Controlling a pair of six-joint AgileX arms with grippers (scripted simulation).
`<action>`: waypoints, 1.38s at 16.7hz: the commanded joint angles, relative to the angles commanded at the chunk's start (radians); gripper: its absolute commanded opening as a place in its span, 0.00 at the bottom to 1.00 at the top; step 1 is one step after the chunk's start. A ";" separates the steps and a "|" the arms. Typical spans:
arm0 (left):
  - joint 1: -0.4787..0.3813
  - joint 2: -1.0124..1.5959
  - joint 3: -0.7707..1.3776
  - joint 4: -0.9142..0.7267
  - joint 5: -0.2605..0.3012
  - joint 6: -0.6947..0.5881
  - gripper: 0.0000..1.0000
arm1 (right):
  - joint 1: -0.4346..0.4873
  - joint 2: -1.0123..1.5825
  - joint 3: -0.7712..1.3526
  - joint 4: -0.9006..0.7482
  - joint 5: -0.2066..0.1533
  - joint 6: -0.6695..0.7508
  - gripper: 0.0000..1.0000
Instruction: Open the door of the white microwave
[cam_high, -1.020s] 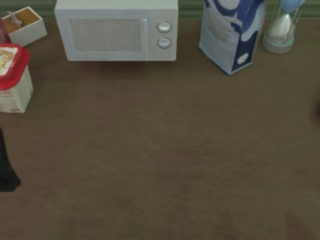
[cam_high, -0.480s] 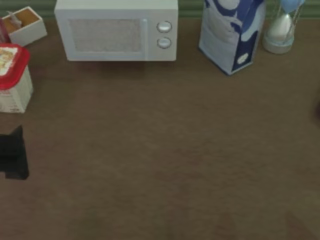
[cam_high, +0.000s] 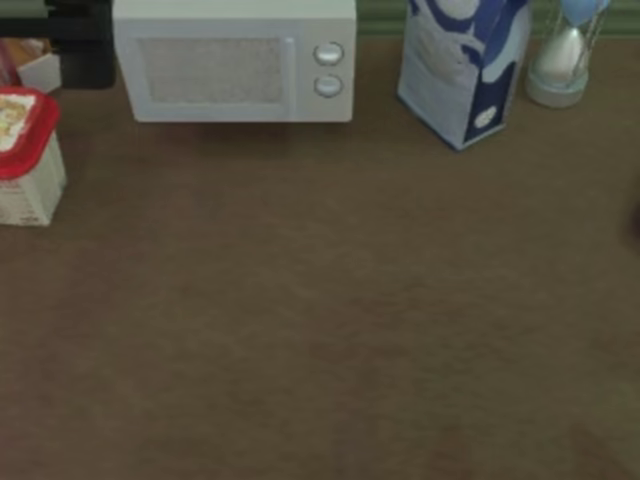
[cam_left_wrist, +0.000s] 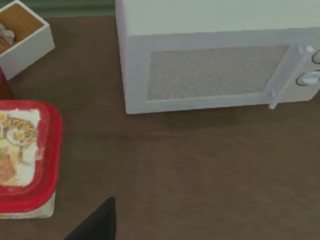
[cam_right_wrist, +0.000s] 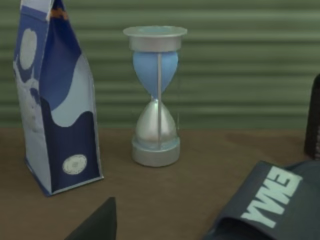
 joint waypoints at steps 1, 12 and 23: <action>-0.022 0.088 0.128 -0.038 -0.008 -0.025 1.00 | 0.000 0.000 0.000 0.000 0.000 0.000 1.00; -0.197 0.995 1.183 -0.424 -0.142 -0.283 1.00 | 0.000 0.000 0.000 0.000 0.000 0.000 1.00; -0.221 1.235 1.328 -0.558 -0.190 -0.332 1.00 | 0.000 0.000 0.000 0.000 0.000 0.000 1.00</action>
